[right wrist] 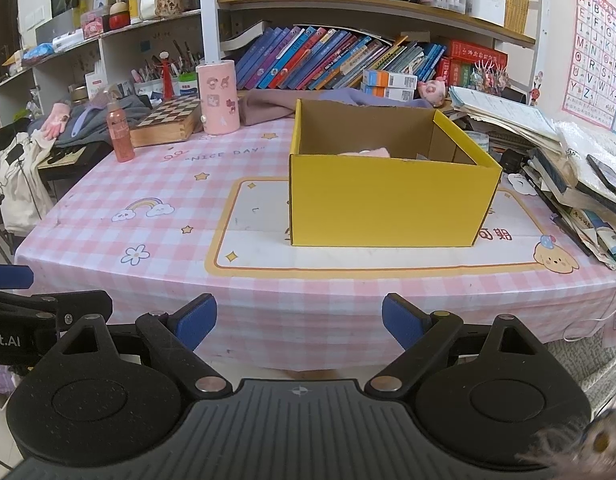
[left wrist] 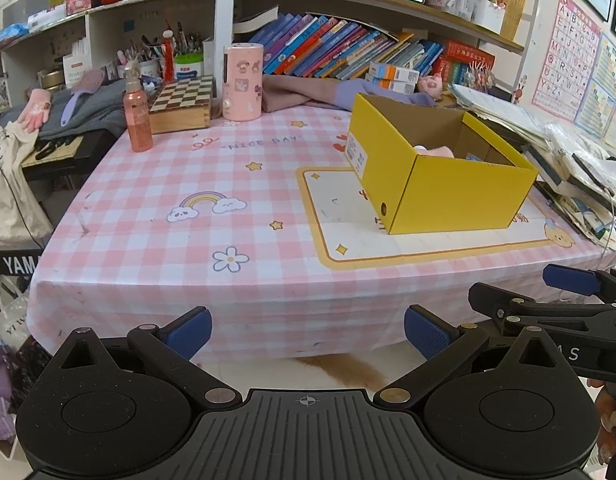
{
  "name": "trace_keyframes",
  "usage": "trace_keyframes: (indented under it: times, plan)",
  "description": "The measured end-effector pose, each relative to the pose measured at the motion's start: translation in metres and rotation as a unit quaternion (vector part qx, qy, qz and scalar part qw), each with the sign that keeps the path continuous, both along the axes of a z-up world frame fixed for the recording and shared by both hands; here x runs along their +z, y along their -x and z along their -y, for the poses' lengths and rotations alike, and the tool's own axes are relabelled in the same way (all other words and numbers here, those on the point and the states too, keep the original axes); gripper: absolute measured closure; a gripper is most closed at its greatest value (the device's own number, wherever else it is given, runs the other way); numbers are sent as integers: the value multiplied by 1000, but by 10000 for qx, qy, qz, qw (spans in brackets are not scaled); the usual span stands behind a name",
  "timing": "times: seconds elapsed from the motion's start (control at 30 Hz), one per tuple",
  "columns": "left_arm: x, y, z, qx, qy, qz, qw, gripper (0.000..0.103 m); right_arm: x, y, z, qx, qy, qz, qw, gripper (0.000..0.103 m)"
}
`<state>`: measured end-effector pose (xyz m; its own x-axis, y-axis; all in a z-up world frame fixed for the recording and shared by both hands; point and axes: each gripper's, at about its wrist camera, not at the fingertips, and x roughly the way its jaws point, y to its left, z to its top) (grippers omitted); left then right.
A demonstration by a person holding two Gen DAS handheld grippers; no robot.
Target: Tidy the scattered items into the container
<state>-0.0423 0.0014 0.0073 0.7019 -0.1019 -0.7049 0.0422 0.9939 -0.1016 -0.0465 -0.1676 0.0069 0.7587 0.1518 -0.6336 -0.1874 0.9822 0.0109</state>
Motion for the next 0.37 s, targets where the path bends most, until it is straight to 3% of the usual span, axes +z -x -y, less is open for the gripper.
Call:
trace_keyframes:
  times: [0.37]
  plan:
    - [-7, -5, -4, 56, 93, -211, 9997, 0, -6, -4, 2, -12, -30, -105, 9999, 13]
